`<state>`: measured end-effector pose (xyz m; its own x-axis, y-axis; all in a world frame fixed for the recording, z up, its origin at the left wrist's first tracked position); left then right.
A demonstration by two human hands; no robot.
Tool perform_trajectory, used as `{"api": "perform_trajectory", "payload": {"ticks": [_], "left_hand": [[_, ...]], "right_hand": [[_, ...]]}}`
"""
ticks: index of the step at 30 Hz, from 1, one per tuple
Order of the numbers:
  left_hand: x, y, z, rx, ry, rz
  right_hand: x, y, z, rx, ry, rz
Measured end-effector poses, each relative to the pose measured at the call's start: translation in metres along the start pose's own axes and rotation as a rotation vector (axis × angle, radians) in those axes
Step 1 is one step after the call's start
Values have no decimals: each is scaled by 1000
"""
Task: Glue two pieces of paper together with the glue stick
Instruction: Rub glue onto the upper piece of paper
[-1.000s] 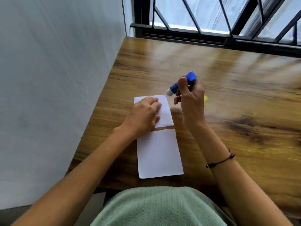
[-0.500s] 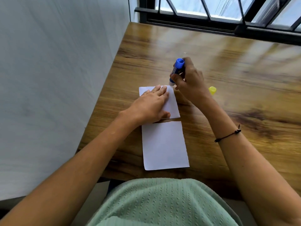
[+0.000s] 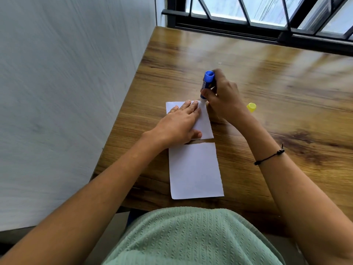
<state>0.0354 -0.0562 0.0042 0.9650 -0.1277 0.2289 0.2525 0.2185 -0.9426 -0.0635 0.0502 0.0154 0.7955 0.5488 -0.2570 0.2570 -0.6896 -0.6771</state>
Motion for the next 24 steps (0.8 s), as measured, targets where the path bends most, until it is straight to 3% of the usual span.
{"api": "perform_trajectory", "payload": {"ticks": [24], "left_hand": [[0, 1, -2, 21, 4, 27]], "right_hand": [[25, -6, -3, 17, -41, -39]]}}
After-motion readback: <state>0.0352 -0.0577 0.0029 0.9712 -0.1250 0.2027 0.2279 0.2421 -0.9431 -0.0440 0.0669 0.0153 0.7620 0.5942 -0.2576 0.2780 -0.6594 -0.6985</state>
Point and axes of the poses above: each hand's wrist, its own x-axis away from the middle knuckle, its own y-axis out of the palm, z = x × y, the point moved 1 cm from there along -x, towards the middle knuckle, and after that the axes turned 7 degrees about -x, right-handed, at the moved point
